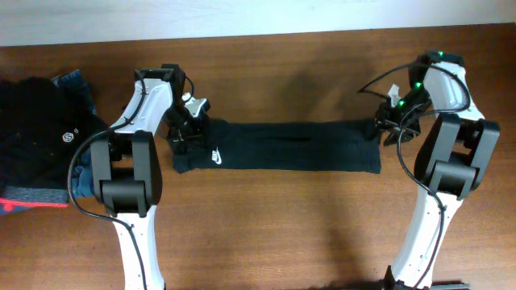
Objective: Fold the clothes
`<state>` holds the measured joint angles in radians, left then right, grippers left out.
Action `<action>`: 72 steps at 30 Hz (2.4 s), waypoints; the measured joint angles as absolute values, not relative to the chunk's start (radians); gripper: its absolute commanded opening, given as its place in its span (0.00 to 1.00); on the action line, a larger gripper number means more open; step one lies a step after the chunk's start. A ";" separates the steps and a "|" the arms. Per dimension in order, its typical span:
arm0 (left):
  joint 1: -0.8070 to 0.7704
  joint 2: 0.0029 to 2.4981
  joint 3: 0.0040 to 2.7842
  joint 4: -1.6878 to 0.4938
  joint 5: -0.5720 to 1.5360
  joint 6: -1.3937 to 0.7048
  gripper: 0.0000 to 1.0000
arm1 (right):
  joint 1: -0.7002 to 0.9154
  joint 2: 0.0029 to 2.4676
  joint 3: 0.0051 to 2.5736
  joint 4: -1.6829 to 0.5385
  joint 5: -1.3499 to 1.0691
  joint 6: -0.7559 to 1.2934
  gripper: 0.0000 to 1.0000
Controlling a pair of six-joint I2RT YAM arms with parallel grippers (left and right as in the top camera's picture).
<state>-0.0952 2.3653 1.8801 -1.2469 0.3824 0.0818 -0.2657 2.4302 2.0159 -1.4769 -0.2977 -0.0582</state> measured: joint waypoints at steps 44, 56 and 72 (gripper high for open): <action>0.047 2.079 2.016 -1.274 0.378 0.082 0.33 | -0.270 2.411 2.028 -1.445 -0.302 -0.090 0.88; 0.047 2.086 1.978 -1.295 0.257 0.012 0.38 | -0.270 2.411 1.998 -1.428 -0.302 -0.092 0.72; 0.120 2.136 1.745 -1.145 0.331 -0.047 0.45 | -0.210 2.318 2.220 -1.532 -0.301 -0.092 0.72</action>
